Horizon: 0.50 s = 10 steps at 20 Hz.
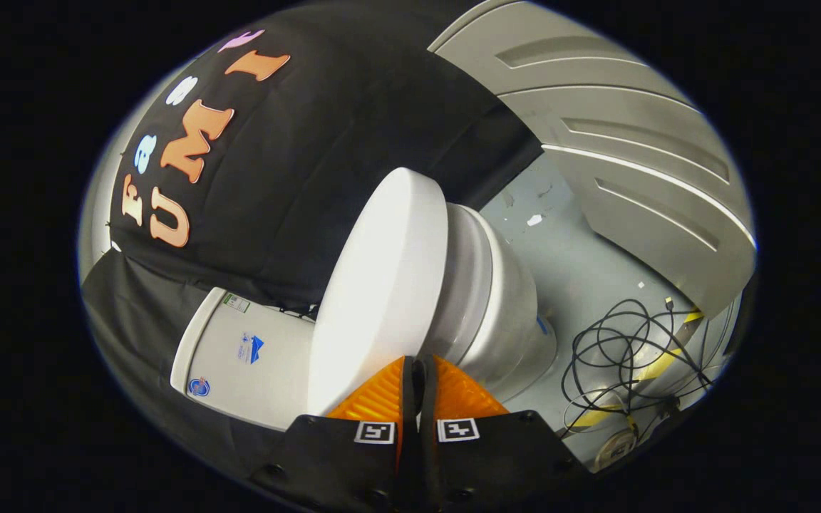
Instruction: Open the toilet lid.
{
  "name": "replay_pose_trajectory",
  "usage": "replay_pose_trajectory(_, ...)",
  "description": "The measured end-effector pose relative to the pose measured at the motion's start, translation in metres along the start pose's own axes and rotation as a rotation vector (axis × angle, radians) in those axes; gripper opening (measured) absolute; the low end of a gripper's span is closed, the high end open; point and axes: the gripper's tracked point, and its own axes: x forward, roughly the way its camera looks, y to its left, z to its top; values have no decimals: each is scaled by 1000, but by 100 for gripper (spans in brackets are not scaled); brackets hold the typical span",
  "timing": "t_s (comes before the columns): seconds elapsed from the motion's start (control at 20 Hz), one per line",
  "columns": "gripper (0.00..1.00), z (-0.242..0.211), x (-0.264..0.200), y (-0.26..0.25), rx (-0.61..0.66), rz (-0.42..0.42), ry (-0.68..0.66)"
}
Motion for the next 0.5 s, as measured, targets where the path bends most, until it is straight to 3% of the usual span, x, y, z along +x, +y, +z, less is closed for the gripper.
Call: replay_pose_trajectory(0.5,8,7,-7,19,-113,-11,-26)
